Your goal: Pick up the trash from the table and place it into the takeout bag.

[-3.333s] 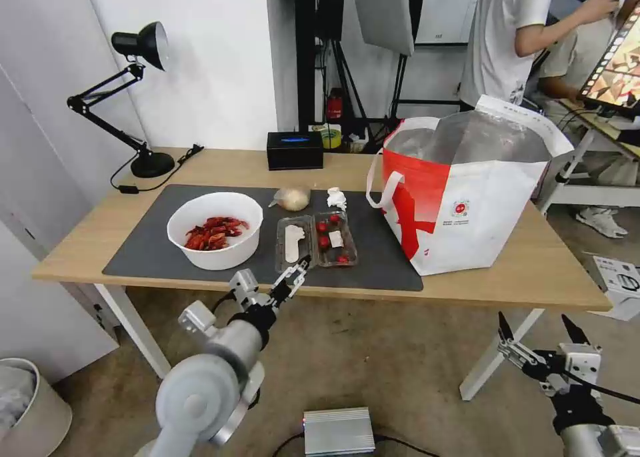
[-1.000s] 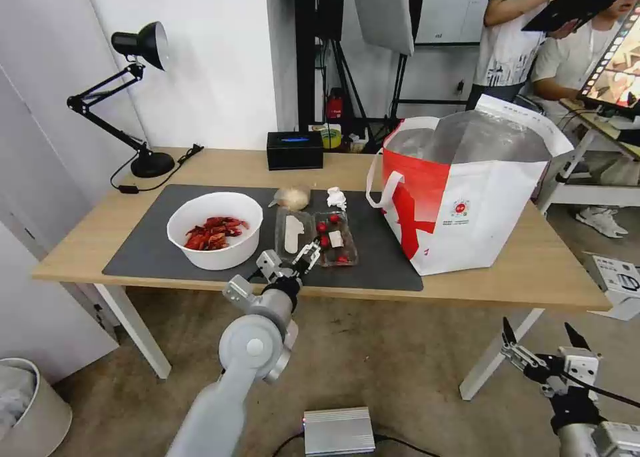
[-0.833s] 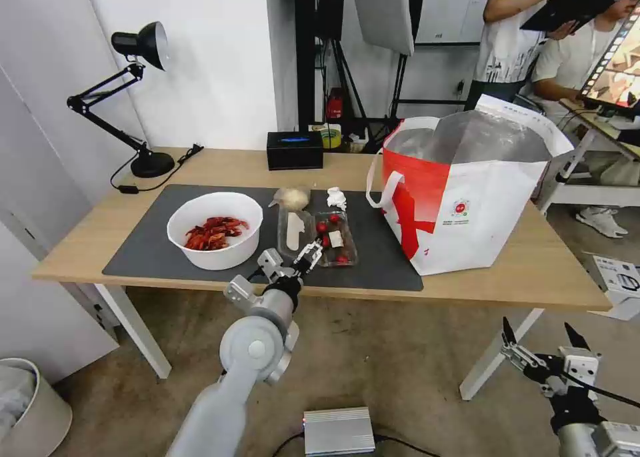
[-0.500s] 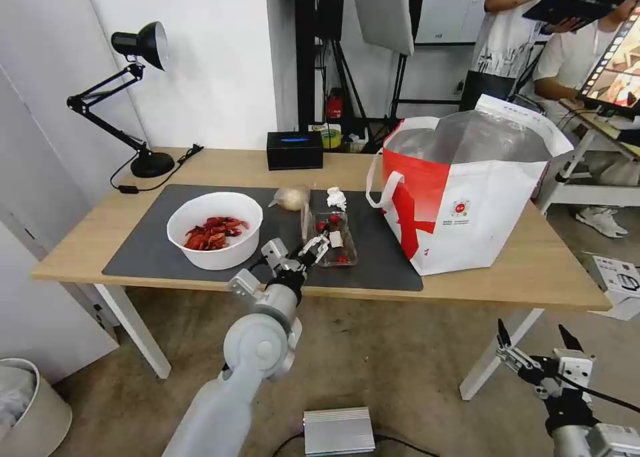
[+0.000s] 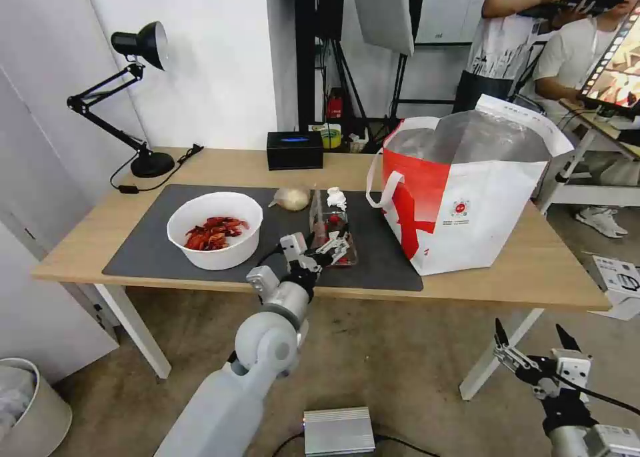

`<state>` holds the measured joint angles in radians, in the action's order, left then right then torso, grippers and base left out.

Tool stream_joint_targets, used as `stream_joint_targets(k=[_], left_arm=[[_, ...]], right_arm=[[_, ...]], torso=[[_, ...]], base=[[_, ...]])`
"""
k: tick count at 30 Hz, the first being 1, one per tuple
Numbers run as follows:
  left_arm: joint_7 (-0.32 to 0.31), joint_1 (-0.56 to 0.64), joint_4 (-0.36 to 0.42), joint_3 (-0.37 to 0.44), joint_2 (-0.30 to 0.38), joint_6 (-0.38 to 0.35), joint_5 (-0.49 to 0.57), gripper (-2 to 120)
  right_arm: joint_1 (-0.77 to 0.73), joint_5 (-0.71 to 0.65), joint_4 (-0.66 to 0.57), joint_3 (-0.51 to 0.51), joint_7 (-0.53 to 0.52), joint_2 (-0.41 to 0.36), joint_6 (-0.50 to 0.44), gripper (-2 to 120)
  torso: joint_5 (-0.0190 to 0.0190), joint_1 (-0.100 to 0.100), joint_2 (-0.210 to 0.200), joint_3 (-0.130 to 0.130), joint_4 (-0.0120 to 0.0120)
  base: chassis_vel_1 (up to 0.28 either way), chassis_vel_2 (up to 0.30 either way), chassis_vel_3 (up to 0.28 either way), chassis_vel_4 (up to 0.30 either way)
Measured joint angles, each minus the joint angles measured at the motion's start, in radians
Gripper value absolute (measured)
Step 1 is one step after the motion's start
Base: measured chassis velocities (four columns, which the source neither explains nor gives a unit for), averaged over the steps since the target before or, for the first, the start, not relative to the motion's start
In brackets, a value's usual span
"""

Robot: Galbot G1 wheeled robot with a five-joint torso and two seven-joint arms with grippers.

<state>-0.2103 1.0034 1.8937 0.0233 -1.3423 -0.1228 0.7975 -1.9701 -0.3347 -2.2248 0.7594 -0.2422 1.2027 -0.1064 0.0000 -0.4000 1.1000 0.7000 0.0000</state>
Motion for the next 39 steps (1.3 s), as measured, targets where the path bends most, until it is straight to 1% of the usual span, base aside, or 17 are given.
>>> stream_joint_targets(k=[3,4,7,9,11,13,14,16,17,18,20,23,24,27,28,35,39], left_arm=[[0.057,-0.007,-0.02,-0.012,0.006,0.011,-0.068,100],[0.057,-0.007,-0.02,-0.012,0.006,0.011,-0.068,100],[0.139,-0.024,-0.062,-0.017,0.021,0.038,-0.216,99],[0.153,-0.028,-0.069,-0.016,0.026,0.044,-0.242,97],[0.198,-0.045,-0.099,-0.016,0.054,0.064,-0.334,87],[0.204,-0.047,-0.103,-0.016,0.059,0.067,-0.346,86],[0.239,-0.057,-0.122,-0.016,0.084,0.093,-0.396,78],[0.282,-0.065,-0.14,-0.016,0.105,0.126,-0.435,71],[0.282,-0.065,-0.14,-0.016,0.105,0.126,-0.435,71],[0.318,-0.073,-0.155,-0.016,0.124,0.15,-0.474,65],[0.327,-0.075,-0.159,-0.016,0.13,0.156,-0.486,59],[0.349,-0.084,-0.166,-0.02,0.15,0.163,-0.512,45],[0.349,-0.084,-0.166,-0.02,0.15,0.163,-0.512,45],[0.362,-0.095,-0.176,-0.027,0.149,0.163,-0.554,29],[0.362,-0.095,-0.176,-0.027,0.149,0.163,-0.554,29],[0.41,-0.114,-0.204,-0.035,0.148,0.171,-0.61,1],[0.433,-0.117,-0.22,-0.029,0.148,0.182,-0.652,0]], right_arm=[[-0.001,-0.001,-0.003,0.0,0.001,0.0,0.0,100],[-0.001,-0.001,-0.003,0.0,0.001,0.0,0.0,100],[0.002,-0.041,-0.015,-0.01,0.018,0.001,-0.002,100],[0.004,-0.059,-0.019,-0.014,0.024,0.001,-0.003,100],[0.019,-0.13,-0.038,-0.029,0.044,0.0,-0.003,100],[0.022,-0.14,-0.041,-0.031,0.046,0.0,-0.002,100],[0.037,-0.188,-0.056,-0.042,0.053,-0.004,0.012,100],[0.055,-0.234,-0.07,-0.052,0.054,-0.013,0.034,100],[0.055,-0.234,-0.07,-0.052,0.054,-0.013,0.034,100],[0.082,-0.282,-0.083,-0.063,0.051,-0.031,0.063,100],[0.099,-0.303,-0.088,-0.068,0.046,-0.04,0.079,100],[0.202,-0.393,-0.114,-0.092,0.018,-0.065,0.175,100],[0.202,-0.393,-0.114,-0.092,0.018,-0.065,0.175,100],[0.304,-0.445,-0.111,-0.139,-0.023,-0.082,0.252,100],[0.304,-0.445,-0.111,-0.139,-0.023,-0.082,0.252,100],[0.435,-0.5,-0.078,-0.235,-0.064,-0.07,0.327,100],[0.477,-0.533,-0.06,-0.267,-0.075,-0.06,0.342,100]], torso=[[0.0,0.0,0.0,0.0,0.0],[0.0,0.0,0.0,0.0,0.0],[-0.0001,0.0,0.0,0.0,-0.0001],[0.0,0.0,0.0,0.0,-0.0001],[-0.0001,0.0,0.0,0.0,0.0],[-0.0001,0.0,0.0,0.0,-0.0001],[-0.0001,0.0,0.0,0.0,0.0],[-0.0002,0.0,0.0,0.0,0.0],[-0.0002,0.0,0.0,0.0,0.0],[-0.0001,0.0,0.0,0.0,0.0],[-0.0001,0.0,0.0,0.0,-0.0002],[-0.0001,0.0,0.0,0.0,0.0002],[-0.0001,0.0,0.0,0.0,0.0002],[-0.0001,0.0,0.0,0.0,0.0001],[-0.0001,0.0,0.0,0.0,0.0001],[0.0,0.0,0.0,0.0,-0.0001],[0.0,0.0,0.0,0.0,-0.0001]], base=[[0.0,0.0,0.0,0.0],[0.0,0.0,0.0,0.0],[0.0,0.0,0.0,0.0],[0.0,0.0,0.0,0.0],[0.0,0.0,0.0,0.0],[0.0,0.0,0.0,0.0],[0.0,0.0,0.0,0.0],[0.0,0.0,0.0,0.0],[0.0,0.0,0.0,0.0],[0.0,0.0,0.0,0.0],[0.0,0.0,0.0,0.0],[0.0,0.0,0.0,0.0],[0.0,0.0,0.0,0.0],[0.0,0.0,0.0,0.0],[0.0,0.0,0.0,0.0],[0.0,0.0,0.0,0.0],[0.0,0.0,0.0,0.0]])
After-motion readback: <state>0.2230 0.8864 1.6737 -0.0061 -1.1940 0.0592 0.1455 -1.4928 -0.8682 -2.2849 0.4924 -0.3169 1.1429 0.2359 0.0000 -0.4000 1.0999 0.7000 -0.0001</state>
